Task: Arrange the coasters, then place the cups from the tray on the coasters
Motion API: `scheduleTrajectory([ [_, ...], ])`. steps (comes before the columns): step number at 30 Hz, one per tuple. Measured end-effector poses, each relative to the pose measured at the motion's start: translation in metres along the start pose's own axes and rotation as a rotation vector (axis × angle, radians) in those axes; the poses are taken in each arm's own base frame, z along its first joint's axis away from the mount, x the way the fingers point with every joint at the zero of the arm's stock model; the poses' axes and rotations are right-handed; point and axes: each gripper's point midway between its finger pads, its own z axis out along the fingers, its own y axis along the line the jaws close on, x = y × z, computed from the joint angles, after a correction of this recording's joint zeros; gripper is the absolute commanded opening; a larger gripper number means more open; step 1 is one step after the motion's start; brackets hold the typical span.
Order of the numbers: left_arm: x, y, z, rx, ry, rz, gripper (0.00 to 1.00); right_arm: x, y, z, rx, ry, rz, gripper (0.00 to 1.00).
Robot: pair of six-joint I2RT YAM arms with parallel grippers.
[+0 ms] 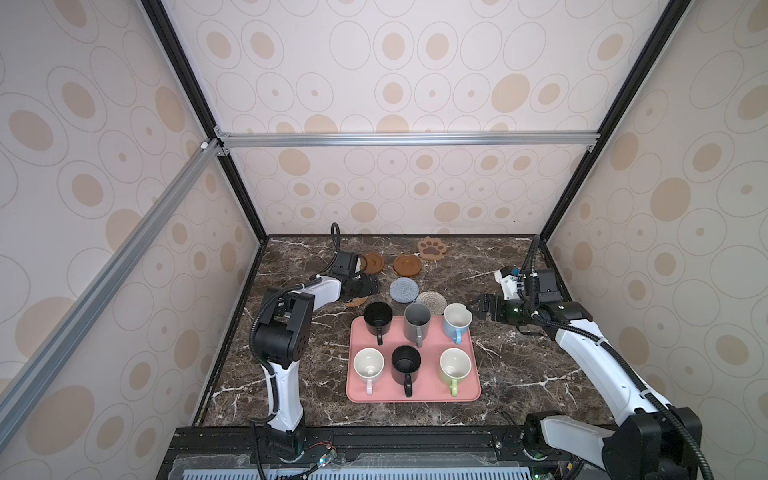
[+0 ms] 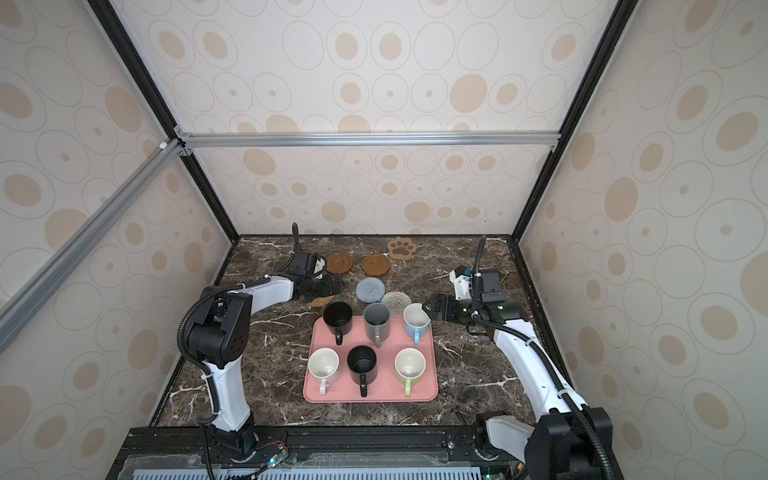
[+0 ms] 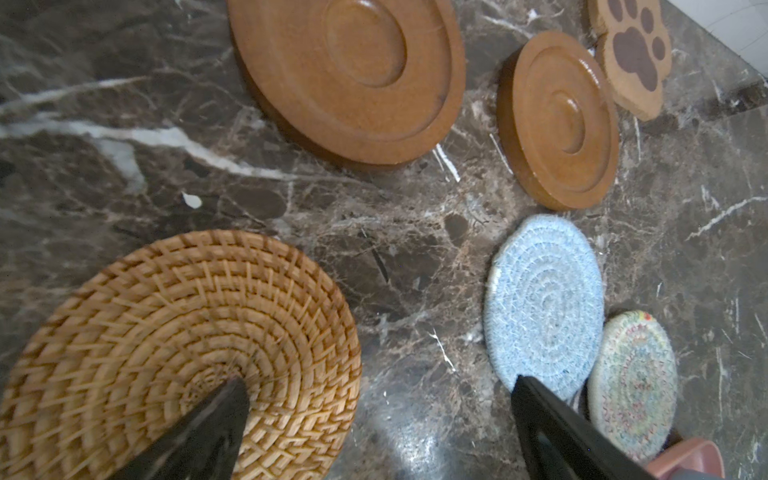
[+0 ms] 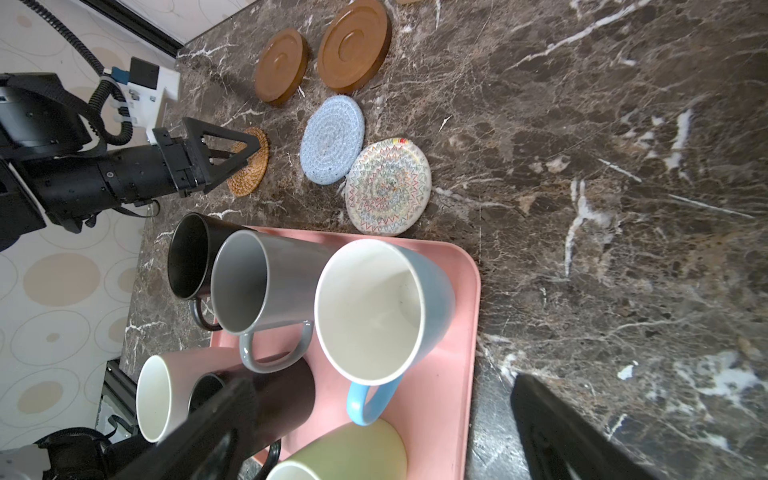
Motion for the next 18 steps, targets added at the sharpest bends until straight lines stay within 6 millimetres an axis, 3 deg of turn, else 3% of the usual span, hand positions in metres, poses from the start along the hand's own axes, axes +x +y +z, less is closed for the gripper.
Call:
scheduleTrajectory([
  [11,-0.007,0.011,0.002,-0.022,-0.031,-0.026,1.0,0.002,-0.007,-0.006,0.048,-0.007,0.01,1.0],
  [18,-0.028,0.045,-0.006,-0.046,-0.088,-0.08,1.0,0.002,-0.007,-0.006,0.049,-0.009,0.025,1.0],
])
